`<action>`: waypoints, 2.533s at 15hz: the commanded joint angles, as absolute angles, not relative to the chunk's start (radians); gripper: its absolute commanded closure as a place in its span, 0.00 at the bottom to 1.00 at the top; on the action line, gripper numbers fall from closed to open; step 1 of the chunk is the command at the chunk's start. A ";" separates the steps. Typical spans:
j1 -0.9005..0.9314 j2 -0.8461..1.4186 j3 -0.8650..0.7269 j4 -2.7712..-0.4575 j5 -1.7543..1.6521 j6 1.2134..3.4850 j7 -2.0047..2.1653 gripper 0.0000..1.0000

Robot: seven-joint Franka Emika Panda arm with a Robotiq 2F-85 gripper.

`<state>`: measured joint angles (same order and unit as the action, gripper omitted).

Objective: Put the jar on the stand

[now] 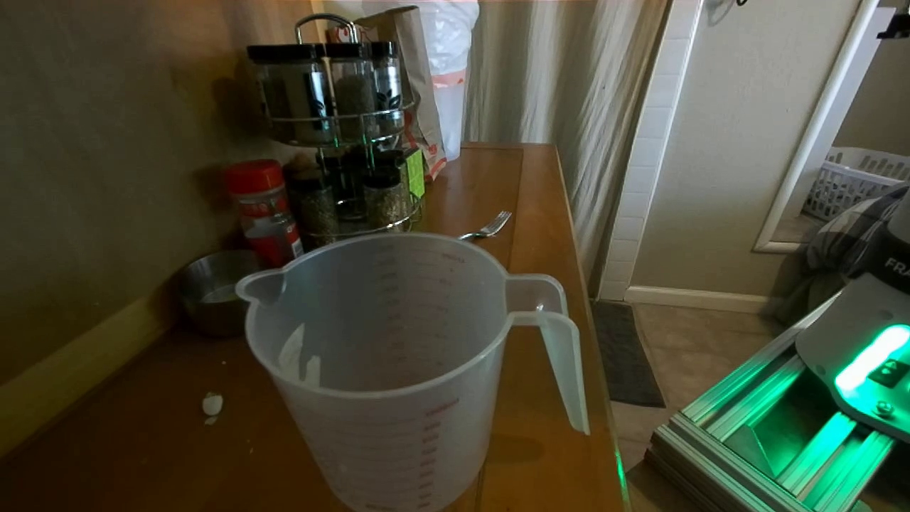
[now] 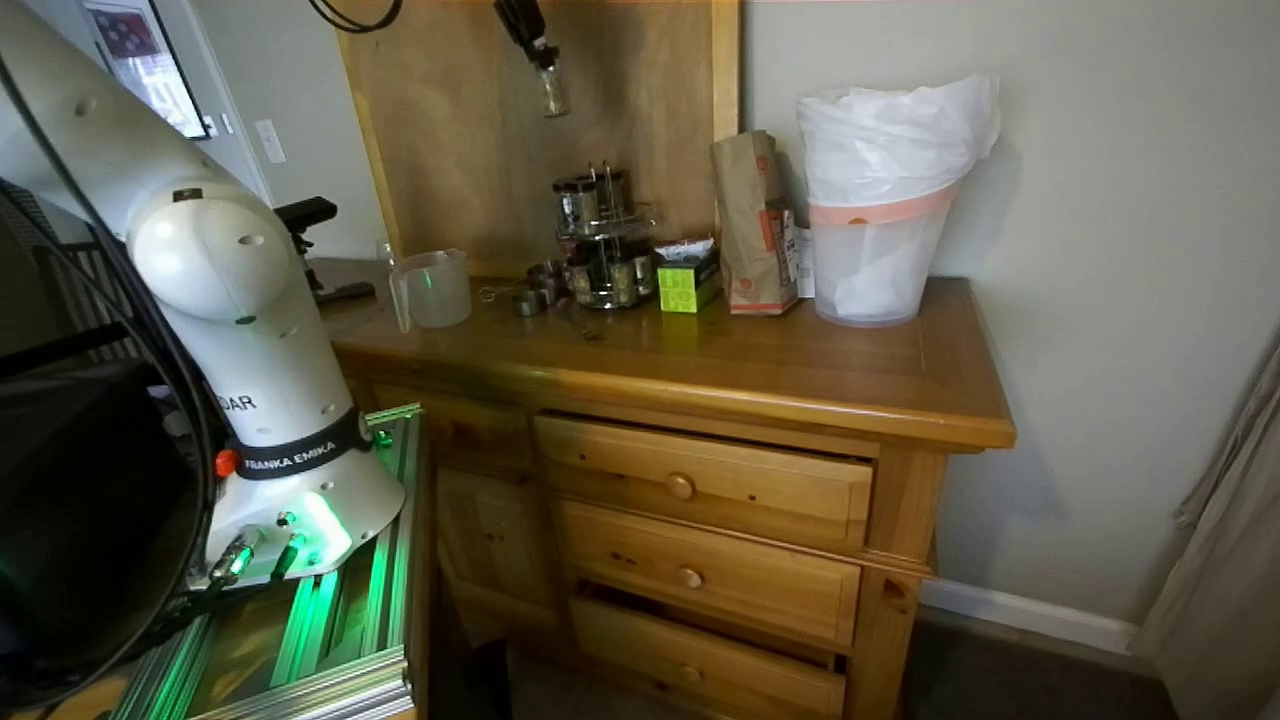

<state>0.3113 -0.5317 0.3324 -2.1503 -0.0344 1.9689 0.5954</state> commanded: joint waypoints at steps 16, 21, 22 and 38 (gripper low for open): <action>0.311 -0.452 0.230 -2.197 0.077 2.065 -0.070 0.76; 0.289 -0.405 0.183 -2.249 0.076 2.097 -0.183 0.76; 0.284 -0.400 0.175 -2.252 0.080 2.082 -0.188 0.76; 0.382 -0.215 0.129 -2.304 0.338 2.435 -0.645 0.76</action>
